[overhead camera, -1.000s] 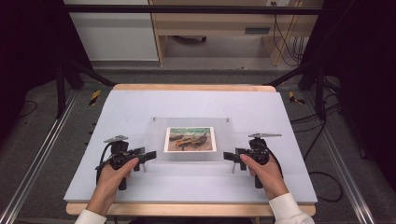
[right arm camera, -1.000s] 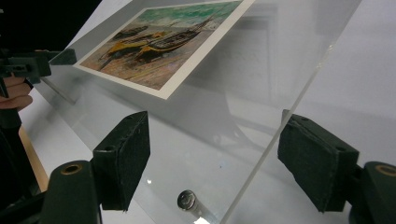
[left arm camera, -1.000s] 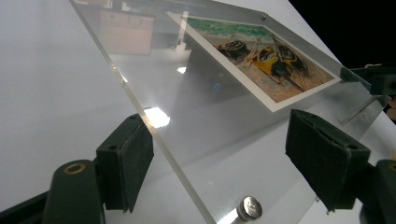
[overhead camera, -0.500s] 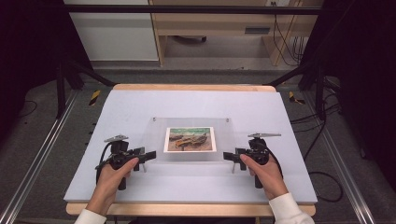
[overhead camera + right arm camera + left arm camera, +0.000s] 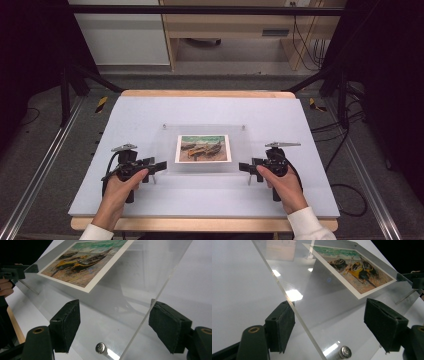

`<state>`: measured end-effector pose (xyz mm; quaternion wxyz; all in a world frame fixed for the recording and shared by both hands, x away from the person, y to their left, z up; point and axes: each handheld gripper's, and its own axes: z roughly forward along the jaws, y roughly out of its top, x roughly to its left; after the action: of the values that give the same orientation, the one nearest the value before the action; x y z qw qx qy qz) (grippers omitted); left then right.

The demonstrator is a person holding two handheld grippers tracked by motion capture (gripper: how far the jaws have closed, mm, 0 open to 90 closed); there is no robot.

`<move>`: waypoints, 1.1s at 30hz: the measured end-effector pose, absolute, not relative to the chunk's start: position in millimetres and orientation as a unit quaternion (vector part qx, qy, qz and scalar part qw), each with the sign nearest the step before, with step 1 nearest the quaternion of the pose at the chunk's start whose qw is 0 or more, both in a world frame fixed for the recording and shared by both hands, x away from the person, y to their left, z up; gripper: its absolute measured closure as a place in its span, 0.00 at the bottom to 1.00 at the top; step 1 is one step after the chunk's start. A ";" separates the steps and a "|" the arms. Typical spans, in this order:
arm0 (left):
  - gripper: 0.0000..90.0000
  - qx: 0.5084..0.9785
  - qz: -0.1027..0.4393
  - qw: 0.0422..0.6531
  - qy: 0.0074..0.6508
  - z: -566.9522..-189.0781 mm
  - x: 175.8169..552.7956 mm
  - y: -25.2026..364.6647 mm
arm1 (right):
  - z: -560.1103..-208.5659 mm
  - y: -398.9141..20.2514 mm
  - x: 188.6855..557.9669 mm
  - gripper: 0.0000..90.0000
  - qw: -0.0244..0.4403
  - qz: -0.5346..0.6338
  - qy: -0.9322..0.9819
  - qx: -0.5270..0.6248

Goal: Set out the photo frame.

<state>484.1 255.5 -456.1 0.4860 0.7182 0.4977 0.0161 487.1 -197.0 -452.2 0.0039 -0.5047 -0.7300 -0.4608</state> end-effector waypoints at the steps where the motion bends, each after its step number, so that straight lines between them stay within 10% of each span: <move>1: 0.28 0.720 0.019 0.486 0.496 -455.8 484.1 255.7 | -452.0 -196.8 487.3 0.29 0.002 -0.461 -0.731 -0.503; 33: 0.41 0.709 0.073 0.492 0.499 -447.7 481.7 254.2 | -440.5 -195.5 482.9 0.43 -0.057 -0.461 -0.739 -0.487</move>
<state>481.7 254.2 -447.7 0.4924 0.7093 0.4991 0.0729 482.9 -195.5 -440.5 -0.0574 -0.4874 -0.7394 -0.4609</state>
